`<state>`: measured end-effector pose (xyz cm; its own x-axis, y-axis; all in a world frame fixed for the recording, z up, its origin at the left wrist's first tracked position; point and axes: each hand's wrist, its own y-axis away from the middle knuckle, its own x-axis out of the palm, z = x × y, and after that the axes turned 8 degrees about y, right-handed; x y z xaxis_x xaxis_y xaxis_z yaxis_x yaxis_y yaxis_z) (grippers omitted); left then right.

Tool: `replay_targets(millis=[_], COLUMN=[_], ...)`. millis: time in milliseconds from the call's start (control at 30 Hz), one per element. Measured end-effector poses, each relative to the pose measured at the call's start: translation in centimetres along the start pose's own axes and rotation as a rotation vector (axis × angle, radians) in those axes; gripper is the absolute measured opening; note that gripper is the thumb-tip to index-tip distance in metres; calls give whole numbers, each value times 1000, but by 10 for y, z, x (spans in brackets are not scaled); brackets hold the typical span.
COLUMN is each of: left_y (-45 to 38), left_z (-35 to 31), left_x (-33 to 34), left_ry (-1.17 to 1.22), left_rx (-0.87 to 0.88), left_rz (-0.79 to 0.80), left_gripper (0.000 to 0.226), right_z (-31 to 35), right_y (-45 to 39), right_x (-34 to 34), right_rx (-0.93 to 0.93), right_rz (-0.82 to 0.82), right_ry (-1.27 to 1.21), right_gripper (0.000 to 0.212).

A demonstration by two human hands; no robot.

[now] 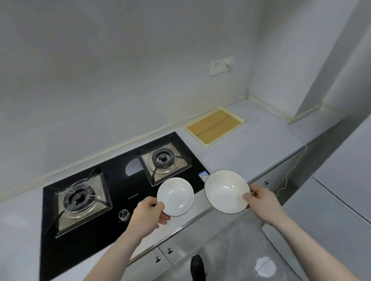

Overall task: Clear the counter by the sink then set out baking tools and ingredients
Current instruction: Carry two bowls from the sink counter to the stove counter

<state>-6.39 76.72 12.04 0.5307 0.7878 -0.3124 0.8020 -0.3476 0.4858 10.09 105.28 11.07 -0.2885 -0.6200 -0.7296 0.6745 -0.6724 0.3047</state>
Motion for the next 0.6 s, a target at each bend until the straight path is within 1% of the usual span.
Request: replay_targets(millis=[167,300,467,600], left_y=[-59,-104,-147,-173], left_z=[-37,-68,-88,-99], left_x=[43,75,97,112], left_ry=[28,24,-5,-16], left_rx=[14,14,-21,-56], left_rz=[78,145,214,222], left_gripper=[13,13,15,15], right_z=[-16,-21,-30,-38], right_y=[-47,-89,-129,-164], right_x=[-28,-51,-62,-69], right_rx=[69,112,165,199], right_rz=[-10,-49,-86,-66], right_ry=[19,55,8,-26], right_gripper=[15,15,16,17])
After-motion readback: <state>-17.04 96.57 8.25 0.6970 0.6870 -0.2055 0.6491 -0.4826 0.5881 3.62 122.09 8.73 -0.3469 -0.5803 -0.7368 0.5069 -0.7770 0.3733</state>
